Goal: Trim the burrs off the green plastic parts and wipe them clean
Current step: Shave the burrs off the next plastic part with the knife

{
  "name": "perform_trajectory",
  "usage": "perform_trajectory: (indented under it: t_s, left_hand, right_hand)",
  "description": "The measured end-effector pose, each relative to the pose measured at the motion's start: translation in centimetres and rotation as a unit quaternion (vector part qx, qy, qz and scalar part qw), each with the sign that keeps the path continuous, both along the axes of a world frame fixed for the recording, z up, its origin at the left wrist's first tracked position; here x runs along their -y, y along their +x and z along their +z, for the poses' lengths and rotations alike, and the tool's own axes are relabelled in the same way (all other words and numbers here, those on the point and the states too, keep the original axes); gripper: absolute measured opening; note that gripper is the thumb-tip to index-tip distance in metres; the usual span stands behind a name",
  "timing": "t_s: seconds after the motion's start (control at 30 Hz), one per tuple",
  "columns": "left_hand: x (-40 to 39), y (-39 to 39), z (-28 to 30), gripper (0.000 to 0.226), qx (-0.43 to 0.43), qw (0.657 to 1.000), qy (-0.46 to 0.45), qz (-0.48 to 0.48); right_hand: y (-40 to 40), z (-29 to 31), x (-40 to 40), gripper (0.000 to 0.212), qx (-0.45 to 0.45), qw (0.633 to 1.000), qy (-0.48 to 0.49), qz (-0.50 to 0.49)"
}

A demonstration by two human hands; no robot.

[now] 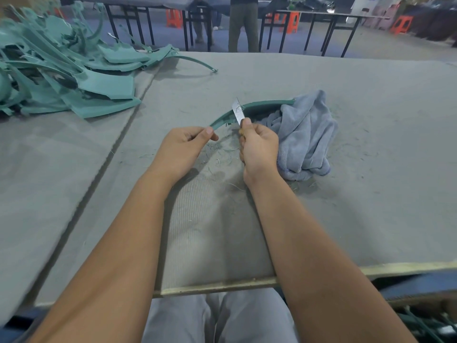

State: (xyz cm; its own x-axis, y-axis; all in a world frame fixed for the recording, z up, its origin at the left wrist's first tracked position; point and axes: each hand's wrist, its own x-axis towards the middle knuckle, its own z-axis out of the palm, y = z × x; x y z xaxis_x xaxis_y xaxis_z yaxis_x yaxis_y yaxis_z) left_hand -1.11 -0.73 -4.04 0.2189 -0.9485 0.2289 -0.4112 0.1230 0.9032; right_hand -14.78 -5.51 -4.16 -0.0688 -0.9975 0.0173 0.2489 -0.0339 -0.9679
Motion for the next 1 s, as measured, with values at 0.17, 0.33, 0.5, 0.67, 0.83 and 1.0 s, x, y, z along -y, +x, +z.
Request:
perform_trajectory:
  t_s: [0.17, 0.33, 0.5, 0.67, 0.83, 1.0]
  left_hand:
    - [0.0, -0.3, -0.2, 0.029, -0.003, 1.0, -0.01, -0.008]
    - [0.1, -0.5, -0.3, 0.029, 0.001, 1.0, -0.008, 0.002]
    - [0.0, -0.5, -0.1, 0.029, 0.008, 1.0, 0.004, -0.005]
    - [-0.2, -0.3, 0.1, 0.029, 0.039, 0.999, 0.001, -0.001]
    - [-0.7, 0.8, 0.1, 0.029, 0.056, 0.998, 0.005, 0.03]
    - [-1.5, 2.7, 0.4, 0.024, 0.127, 0.988, -0.045, 0.073]
  right_hand:
    - [0.0, 0.1, -0.1, 0.034, 0.024, 1.0, 0.007, -0.015]
    - [0.1, 0.0, 0.0, 0.037, 0.019, 0.999, -0.002, -0.031]
    - [0.4, -0.3, 0.2, 0.038, -0.013, 0.997, -0.027, -0.067]
    - [0.2, -0.5, 0.6, 0.038, -0.019, 0.993, -0.021, -0.113]
    - [0.3, -0.4, 0.5, 0.036, -0.057, 0.994, -0.039, -0.083]
    - [0.1, 0.0, 0.0, 0.026, -0.103, 0.993, -0.062, -0.002]
